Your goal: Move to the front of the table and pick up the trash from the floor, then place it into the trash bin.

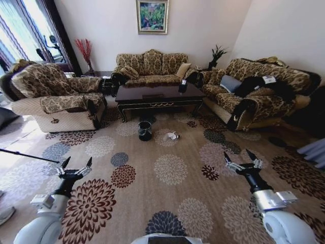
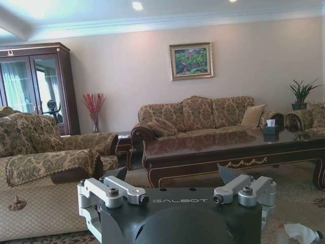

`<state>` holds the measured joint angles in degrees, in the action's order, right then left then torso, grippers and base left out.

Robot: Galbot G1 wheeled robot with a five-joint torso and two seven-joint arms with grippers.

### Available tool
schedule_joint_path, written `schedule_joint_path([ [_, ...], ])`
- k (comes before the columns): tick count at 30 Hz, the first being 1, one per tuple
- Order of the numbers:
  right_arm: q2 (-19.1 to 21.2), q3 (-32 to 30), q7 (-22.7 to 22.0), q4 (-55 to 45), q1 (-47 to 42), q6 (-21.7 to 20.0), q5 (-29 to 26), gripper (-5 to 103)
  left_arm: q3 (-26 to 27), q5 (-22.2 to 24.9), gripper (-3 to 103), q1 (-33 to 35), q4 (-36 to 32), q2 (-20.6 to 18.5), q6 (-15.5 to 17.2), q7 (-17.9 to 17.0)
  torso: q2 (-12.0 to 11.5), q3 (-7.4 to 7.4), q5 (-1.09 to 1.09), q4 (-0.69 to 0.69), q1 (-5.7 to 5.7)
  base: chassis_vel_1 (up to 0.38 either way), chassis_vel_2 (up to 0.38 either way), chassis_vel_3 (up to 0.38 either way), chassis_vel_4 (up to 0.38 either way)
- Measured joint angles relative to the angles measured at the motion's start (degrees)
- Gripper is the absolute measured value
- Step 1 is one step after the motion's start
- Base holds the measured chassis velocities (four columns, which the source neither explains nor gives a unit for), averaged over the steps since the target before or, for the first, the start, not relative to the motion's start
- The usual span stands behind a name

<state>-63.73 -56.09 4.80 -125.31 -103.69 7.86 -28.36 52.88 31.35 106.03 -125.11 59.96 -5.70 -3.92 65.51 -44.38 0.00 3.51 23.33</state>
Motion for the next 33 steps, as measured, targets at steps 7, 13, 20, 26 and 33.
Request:
schedule_joint_path([
  [7,-1.3,0.1,0.0,-0.3,-0.4,-0.1,0.2,100,0.1,0.0,100,0.0,0.0,0.0,-0.1,0.0,0.0,0.00,0.00,0.00,0.00,0.000,0.000,0.000,0.000],
  [13,-1.4,0.0,0.3,-0.9,-1.0,-0.1,0.4,100,0.2,-0.1,100,0.4,-0.1,0.3,-0.2,0.0,0.0,0.00,0.00,0.00,0.00,0.000,0.000,0.000,0.000],
  [20,-1.6,0.0,0.4,-1.6,-1.5,0.0,0.7,100,0.5,-0.1,100,0.9,-0.3,0.7,0.4,-0.1,0.0,0.00,0.00,0.00,0.00,0.000,0.000,0.000,0.000],
  [26,-1.5,0.2,0.3,-1.2,-1.1,-0.1,0.6,100,0.9,0.4,100,1.9,-1.4,1.1,2.5,1.5,-0.7,0.41,0.00,0.00,-0.32,0.000,0.000,0.000,0.000],
  [33,-1.1,0.5,-0.3,-0.9,-0.5,-0.8,0.4,100,0.4,1.0,100,1.1,-1.9,1.5,6.5,1.7,-1.9,1.00,0.00,0.01,-0.87,0.000,0.000,0.000,0.000],
])
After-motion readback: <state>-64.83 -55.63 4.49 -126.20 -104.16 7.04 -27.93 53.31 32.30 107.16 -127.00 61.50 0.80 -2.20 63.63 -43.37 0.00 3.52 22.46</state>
